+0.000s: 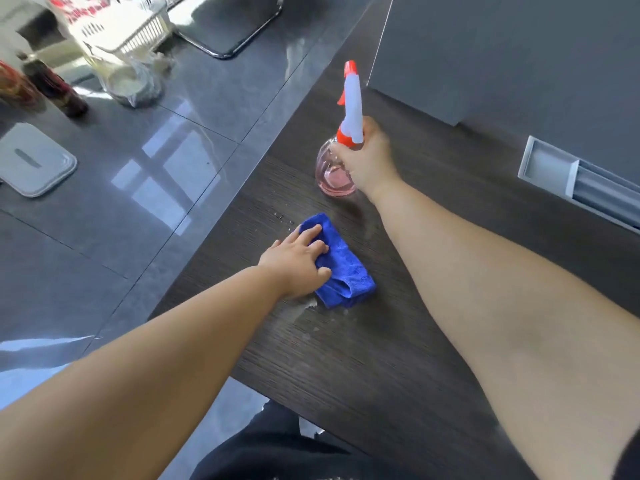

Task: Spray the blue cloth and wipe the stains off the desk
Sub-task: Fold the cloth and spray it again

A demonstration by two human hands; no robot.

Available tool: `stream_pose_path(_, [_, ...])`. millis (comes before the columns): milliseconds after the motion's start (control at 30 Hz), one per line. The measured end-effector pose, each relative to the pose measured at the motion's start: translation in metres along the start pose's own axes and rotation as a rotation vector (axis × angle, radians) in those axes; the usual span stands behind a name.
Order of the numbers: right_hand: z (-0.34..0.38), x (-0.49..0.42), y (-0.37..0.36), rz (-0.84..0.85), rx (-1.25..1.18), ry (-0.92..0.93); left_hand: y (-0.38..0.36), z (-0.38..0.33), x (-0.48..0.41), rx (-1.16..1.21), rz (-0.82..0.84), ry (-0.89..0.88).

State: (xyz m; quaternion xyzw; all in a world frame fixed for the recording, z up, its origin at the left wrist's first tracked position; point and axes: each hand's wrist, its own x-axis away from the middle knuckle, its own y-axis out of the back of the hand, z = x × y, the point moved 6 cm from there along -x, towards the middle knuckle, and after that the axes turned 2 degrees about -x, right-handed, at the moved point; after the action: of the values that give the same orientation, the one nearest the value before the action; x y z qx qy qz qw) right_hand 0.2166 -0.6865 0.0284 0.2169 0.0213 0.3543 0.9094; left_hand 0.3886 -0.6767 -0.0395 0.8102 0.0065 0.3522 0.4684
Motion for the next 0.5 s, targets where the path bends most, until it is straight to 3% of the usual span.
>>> stream_pose_path(167, [-0.005,0.011,0.025,-0.048,0.178,0.068,-0.001,0.002,-0.002,0.009,0.009,-0.003])
stream_pose_path(367, [-0.015,0.019,0.043,-0.021,-0.167,0.019,-0.005,0.001,-0.004,0.045,-0.007,-0.012])
stream_pose_path(500, [-0.002,0.027,0.032,0.104,-0.089,0.035,-0.01,0.003,-0.005,0.07,-0.049,0.002])
